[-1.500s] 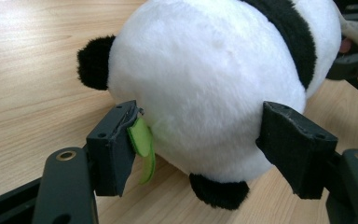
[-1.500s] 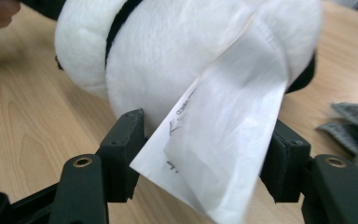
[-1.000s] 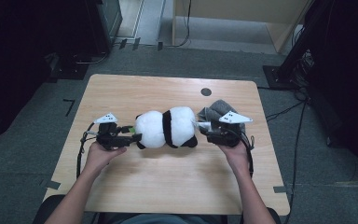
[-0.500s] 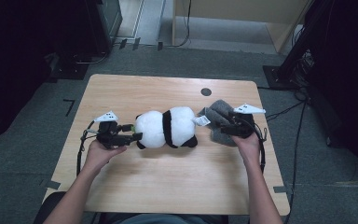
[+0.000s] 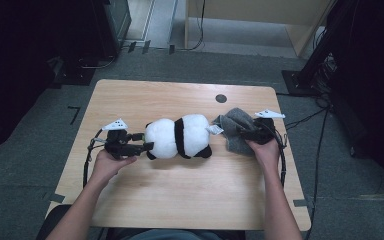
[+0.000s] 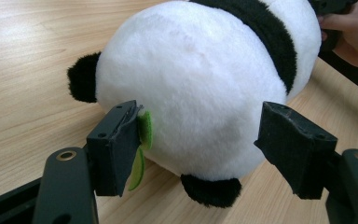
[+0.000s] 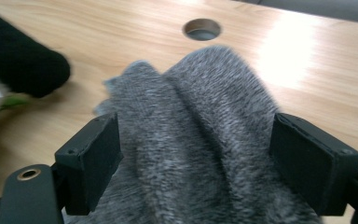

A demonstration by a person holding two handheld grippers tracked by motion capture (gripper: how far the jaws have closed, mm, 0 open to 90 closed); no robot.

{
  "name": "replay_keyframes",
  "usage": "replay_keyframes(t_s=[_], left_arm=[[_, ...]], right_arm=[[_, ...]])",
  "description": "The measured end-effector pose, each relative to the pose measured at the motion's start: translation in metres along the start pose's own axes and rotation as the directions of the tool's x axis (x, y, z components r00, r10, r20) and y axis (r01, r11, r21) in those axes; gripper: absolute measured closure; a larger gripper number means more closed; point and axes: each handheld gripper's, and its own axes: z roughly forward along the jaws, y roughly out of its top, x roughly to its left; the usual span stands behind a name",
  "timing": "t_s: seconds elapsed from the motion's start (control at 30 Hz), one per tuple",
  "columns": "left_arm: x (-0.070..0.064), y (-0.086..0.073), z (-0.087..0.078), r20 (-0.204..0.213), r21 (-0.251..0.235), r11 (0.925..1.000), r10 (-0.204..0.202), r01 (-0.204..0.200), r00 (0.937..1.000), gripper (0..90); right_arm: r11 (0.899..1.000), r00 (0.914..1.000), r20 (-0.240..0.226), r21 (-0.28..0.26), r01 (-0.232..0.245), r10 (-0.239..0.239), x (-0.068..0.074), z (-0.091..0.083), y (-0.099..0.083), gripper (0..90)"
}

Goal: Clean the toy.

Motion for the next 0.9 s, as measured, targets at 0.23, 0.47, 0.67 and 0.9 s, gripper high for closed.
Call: replay_keyframes(t_s=[0.23, 0.47, 0.67, 0.9], left_arm=[[0.000, -0.001, 0.000, -0.003, 0.002, 1.0000, -0.001, 0.001, 1.0000, 29.5], [0.000, -0.003, 0.000, -0.003, -0.001, 1.0000, -0.006, 0.006, 1.0000, 29.6], [0.000, -0.004, 0.002, -0.005, -0.002, 1.0000, -0.001, 0.001, 1.0000, 29.5], [0.000, -0.004, 0.003, -0.008, -0.003, 1.0000, -0.004, 0.004, 1.0000, 29.4]], right_arm=[[0.998, 1.0000, -0.003, 0.070, 0.007, -0.007, -0.009, 0.020, -0.012, 21.3], [0.992, 0.9999, 0.004, 0.123, -0.011, 0.011, -0.015, 0.033, -0.022, 27.3], [0.993, 0.9997, -0.023, 0.117, -0.008, 0.011, -0.017, 0.032, -0.025, 44.3], [0.990, 0.9994, -0.032, 0.138, -0.012, 0.016, -0.011, 0.029, -0.023, 66.4]])
